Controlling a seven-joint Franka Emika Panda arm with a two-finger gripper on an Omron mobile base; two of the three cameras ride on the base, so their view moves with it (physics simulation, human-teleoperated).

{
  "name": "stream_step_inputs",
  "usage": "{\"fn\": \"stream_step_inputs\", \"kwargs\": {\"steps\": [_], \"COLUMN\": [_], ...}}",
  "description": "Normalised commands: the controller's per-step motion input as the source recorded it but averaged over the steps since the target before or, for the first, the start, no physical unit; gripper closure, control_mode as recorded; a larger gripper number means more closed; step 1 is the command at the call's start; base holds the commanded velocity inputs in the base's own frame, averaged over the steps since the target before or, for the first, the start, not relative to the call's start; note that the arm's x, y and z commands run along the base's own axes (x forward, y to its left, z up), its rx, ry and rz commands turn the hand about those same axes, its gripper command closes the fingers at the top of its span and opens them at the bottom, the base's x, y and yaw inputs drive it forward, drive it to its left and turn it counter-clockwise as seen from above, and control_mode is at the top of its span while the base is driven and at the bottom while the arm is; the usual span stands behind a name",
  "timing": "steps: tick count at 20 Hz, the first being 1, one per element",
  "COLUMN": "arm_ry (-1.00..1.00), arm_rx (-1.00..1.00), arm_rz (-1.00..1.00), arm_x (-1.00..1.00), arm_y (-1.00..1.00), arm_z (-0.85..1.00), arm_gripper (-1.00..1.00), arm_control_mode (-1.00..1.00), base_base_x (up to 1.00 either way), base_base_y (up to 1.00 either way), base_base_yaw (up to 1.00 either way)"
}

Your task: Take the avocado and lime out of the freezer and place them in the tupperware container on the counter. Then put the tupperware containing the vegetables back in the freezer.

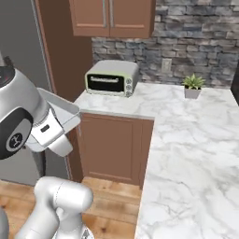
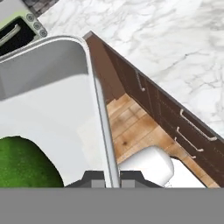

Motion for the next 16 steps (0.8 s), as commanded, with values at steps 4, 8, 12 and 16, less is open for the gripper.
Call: {"fn": "stream_step_inputs", "kwargs": {"steps": [4,8,12,16], "arm_ry": [0.0,0.0,0.0,0.0], "arm_rx": [0.0,0.0,0.0,0.0], "arm_rz": [0.0,0.0,0.0,0.0], "arm_x": [0.0,0.0,0.0,0.0], "arm_y": [0.0,0.0,0.0,0.0], "arm_z": [0.0,0.0,0.0,0.0], "arm_gripper": [1.0,1.0,1.0,1.0], "arm_control_mode": [1.0,1.0,1.0,1.0], "base_base_x": [-1.0,-0.95,-0.45,-0.08], "base_base_y": [0.21,0.39,0.77,0.98], "base_base_yaw": [0.0,0.0,0.06,0.1]}}
